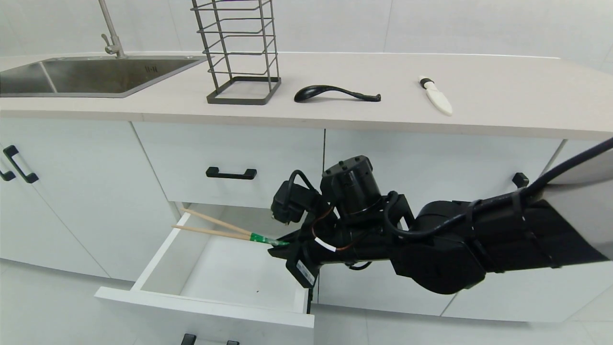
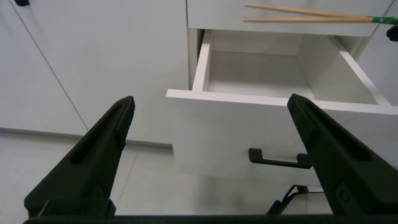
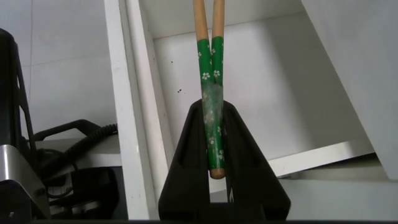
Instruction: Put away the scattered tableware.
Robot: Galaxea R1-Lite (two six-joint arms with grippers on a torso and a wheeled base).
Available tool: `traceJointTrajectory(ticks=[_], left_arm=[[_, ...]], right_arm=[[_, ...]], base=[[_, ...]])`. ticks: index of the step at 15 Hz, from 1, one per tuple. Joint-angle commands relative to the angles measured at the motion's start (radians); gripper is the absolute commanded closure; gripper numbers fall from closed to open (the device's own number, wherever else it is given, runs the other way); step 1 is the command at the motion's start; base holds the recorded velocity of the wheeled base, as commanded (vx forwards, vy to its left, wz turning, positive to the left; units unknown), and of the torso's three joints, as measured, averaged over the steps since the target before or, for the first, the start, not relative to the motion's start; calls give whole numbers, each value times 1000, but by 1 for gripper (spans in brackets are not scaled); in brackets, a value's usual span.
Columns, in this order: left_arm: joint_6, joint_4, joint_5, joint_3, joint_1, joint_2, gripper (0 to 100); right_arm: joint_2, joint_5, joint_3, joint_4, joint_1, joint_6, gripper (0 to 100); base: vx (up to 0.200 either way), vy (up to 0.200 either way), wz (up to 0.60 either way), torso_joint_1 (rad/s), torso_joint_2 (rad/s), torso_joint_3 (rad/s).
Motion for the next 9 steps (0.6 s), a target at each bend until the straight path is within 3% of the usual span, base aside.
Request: traceJointTrajectory(ticks=[1,9], left_arm=[[0,0,0,0,0,1,0],[0,0,0,-2,0,1,0]], right_arm=[[26,0,-6,-1,-7,-19,100],[137,5,-95,18,-21,-50,100]], base=[[0,0,0,0,0,0],[0,0,0,0,0,0]])
